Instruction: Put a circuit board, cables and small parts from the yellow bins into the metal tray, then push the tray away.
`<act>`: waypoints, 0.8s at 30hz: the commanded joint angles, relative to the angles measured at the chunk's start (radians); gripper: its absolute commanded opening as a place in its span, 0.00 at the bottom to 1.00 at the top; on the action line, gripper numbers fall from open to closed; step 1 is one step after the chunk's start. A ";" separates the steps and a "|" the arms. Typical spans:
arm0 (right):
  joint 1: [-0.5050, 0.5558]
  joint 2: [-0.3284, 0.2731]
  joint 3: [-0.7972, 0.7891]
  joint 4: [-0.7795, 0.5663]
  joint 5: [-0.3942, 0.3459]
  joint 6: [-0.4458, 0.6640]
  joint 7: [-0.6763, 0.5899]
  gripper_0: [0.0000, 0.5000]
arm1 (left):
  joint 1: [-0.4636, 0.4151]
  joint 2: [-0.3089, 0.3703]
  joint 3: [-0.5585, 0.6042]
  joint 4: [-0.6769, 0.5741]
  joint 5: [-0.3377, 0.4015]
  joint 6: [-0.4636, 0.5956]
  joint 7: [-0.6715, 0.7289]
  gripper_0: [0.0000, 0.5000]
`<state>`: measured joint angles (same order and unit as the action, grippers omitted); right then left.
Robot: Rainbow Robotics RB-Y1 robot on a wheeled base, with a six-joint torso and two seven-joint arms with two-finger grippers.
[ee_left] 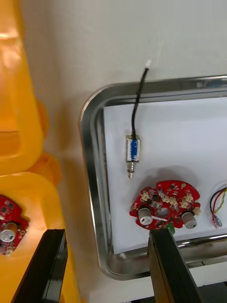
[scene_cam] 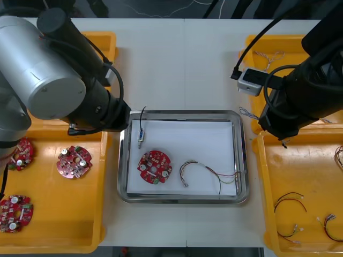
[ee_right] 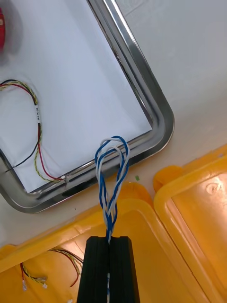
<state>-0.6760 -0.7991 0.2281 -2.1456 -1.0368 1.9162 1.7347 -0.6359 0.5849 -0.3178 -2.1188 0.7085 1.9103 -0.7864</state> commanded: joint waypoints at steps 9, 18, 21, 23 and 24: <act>-0.191 0.155 0.204 0.101 0.106 -0.019 -0.014 0.00 | -0.068 0.148 0.186 0.056 0.089 0.010 0.076 1.00; -0.203 0.216 0.298 0.171 0.199 -0.112 0.143 0.00 | -0.070 0.217 0.246 0.160 0.063 0.010 0.042 1.00; -0.205 0.225 0.304 0.199 0.193 -0.128 0.213 0.00 | -0.071 0.237 0.270 0.191 0.051 0.010 -0.008 1.00; -0.203 0.232 0.306 0.208 0.195 -0.128 0.253 0.00 | -0.070 0.248 0.283 0.212 0.048 0.010 -0.036 1.00; -0.203 0.236 0.307 0.216 0.196 -0.128 0.279 0.00 | -0.071 0.253 0.292 0.226 0.048 0.010 -0.051 1.00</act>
<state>-0.8420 -0.5872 0.5240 -1.9363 -0.8460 1.7984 1.9672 -0.6643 0.7807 -0.0738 -1.9153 0.7700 1.9124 -0.7869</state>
